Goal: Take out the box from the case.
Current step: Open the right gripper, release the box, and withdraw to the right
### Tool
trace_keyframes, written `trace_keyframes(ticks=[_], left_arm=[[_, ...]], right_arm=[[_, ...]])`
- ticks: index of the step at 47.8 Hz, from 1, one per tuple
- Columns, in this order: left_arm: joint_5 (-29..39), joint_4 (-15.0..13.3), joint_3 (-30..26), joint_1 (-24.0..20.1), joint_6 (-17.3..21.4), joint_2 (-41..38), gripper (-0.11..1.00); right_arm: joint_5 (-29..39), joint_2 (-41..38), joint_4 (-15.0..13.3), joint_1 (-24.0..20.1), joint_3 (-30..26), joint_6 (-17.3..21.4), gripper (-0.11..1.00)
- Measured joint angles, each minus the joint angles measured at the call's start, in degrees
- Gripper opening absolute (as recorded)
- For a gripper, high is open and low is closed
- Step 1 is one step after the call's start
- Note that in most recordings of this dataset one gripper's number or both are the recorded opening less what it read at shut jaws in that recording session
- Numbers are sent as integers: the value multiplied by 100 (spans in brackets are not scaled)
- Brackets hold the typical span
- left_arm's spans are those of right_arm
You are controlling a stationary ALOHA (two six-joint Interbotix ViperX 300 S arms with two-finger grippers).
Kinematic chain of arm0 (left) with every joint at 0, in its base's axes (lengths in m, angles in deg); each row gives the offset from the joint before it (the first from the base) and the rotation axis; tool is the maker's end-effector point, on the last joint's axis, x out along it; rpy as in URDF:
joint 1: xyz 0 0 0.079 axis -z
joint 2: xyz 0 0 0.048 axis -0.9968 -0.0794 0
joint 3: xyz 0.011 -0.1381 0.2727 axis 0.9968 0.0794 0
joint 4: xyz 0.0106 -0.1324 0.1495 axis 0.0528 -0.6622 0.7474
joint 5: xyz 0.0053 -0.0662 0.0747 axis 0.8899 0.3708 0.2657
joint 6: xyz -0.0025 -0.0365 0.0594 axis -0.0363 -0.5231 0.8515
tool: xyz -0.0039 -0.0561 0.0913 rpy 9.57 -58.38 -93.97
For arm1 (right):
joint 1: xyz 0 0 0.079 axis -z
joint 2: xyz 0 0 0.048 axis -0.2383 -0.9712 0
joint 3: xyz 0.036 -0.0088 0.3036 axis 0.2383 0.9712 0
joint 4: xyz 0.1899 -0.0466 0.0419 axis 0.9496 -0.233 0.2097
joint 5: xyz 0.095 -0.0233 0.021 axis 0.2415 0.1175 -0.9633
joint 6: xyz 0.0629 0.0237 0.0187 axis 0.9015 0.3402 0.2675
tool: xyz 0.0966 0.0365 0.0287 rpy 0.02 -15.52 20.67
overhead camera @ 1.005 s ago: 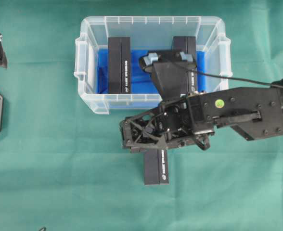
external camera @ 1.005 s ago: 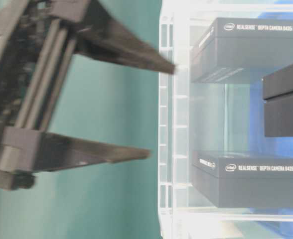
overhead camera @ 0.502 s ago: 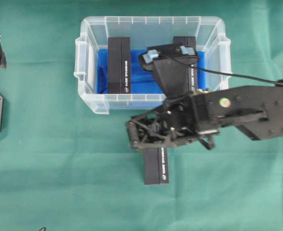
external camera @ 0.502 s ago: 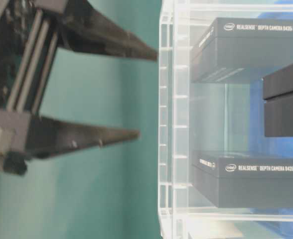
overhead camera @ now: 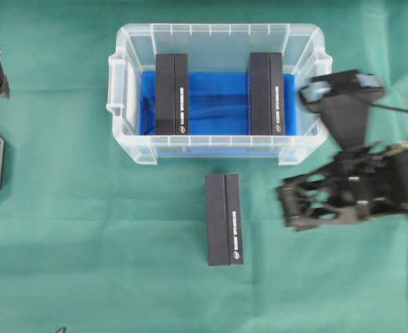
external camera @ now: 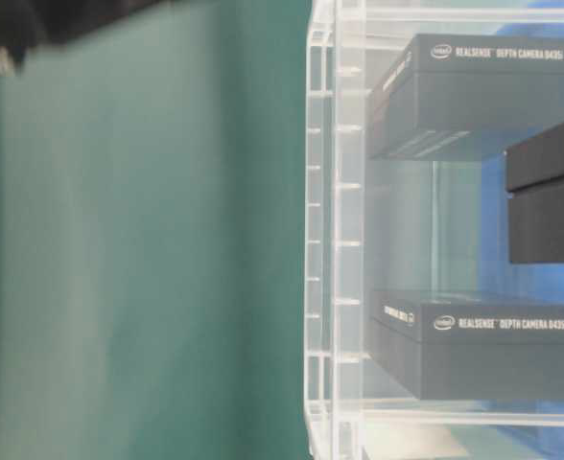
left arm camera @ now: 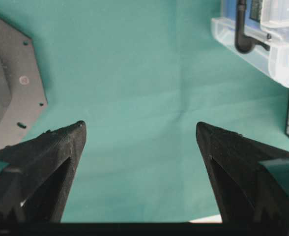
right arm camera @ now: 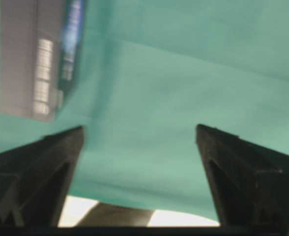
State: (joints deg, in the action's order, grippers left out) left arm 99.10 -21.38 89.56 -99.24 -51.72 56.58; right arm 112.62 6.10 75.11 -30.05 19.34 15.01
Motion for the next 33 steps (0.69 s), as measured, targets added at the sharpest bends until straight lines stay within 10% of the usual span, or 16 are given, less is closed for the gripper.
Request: trace_keyframes(ticks=[33], left_arm=[[-439, 0, 9, 114, -123, -123, 93]], right_arm=[[70, 1521, -554, -18, 1371, 70, 91]])
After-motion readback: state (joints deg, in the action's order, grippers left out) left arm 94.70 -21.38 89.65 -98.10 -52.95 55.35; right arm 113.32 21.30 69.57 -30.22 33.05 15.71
